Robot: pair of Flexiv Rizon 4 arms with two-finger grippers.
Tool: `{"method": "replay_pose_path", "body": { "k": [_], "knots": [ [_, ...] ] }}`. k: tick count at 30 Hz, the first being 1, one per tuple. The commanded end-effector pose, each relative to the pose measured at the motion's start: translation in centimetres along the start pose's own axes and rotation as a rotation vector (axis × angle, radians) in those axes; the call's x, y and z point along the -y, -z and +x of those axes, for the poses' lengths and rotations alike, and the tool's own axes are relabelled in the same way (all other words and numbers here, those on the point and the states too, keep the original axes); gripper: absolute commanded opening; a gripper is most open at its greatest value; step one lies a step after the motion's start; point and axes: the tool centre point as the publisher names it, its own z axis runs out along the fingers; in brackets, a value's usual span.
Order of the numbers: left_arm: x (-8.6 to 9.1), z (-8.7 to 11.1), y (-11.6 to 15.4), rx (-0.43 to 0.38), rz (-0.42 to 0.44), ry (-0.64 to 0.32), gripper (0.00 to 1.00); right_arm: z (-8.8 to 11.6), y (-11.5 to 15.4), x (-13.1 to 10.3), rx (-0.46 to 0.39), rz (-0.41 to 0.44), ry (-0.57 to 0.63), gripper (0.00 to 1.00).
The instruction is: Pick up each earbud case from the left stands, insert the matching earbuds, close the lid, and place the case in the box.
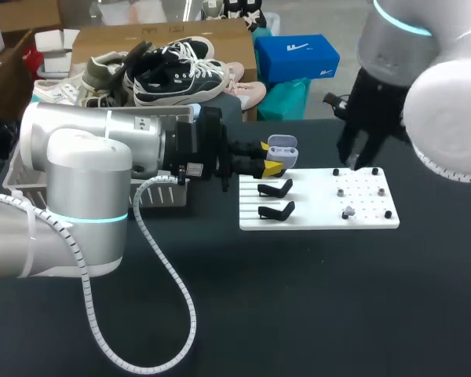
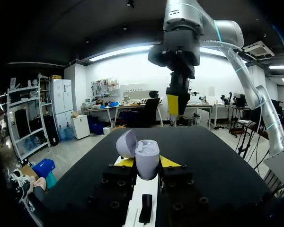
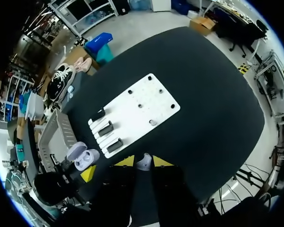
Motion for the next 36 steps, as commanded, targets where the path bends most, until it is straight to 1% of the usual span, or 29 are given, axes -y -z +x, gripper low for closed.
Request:
{"method": "replay_pose_path", "body": {
  "k": [1,10,16,20,23,25,36],
  "knots": [
    [0.0,0.1,0.0,0.003,-0.001,-0.001,0.00,1.0,0.7,-1.5,0.052,0.021,-0.008,0.00],
    [0.0,0.1,0.0,0.003,-0.001,-0.001,0.00,1.8,0.5,-3.9,0.087,0.000,-0.027,0.00],
    [0.0,0.1,0.0,0.003,-0.001,-0.001,0.00,1.9,0.5,-5.4,0.102,-0.007,-0.024,0.00],
    [0.0,0.1,0.0,0.003,-0.001,-0.001,0.00,1.5,0.7,-6.2,0.114,-0.013,-0.014,0.00],
    [0.0,0.1,0.0,0.003,-0.001,-0.001,0.00,1.1,0.7,-6.6,0.112,-0.020,-0.007,0.00],
    [0.0,0.1,0.0,0.003,-0.001,-0.001,0.00,0.9,0.5,-6.9,0.084,-0.040,0.005,0.00],
    [0.0,0.1,0.0,0.003,-0.001,-0.001,0.00,0.4,-0.2,-7.6,0.085,-0.055,0.006,0.00]
  ]
}}
